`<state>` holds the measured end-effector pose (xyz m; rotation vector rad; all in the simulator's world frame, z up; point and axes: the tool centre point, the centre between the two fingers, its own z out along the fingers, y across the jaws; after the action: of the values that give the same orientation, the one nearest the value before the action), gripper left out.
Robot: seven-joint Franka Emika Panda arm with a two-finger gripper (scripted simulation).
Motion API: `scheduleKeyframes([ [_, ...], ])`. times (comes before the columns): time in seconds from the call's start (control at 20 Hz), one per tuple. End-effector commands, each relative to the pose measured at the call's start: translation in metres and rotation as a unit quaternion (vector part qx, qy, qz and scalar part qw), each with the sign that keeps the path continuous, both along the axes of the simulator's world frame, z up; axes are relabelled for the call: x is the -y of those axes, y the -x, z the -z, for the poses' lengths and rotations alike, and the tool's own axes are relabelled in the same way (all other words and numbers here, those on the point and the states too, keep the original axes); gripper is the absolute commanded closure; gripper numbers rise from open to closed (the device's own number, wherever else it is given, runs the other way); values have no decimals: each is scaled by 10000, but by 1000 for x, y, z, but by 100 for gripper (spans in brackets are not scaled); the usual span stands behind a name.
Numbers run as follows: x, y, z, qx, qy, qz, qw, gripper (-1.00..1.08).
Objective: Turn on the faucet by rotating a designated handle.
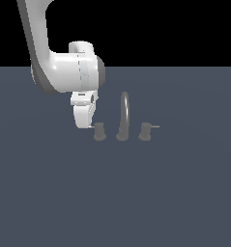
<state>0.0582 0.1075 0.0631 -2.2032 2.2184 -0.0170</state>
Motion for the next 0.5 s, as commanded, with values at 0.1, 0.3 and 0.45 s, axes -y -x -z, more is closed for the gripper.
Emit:
scheduleKeyframes([
  [0.1,2,18,0,-65,15,-4,10000,108],
  [0.3,3,31,0,-78,15,-12,10000,108],
  [0.45,4,41,0,-89,14,-18,10000,108],
])
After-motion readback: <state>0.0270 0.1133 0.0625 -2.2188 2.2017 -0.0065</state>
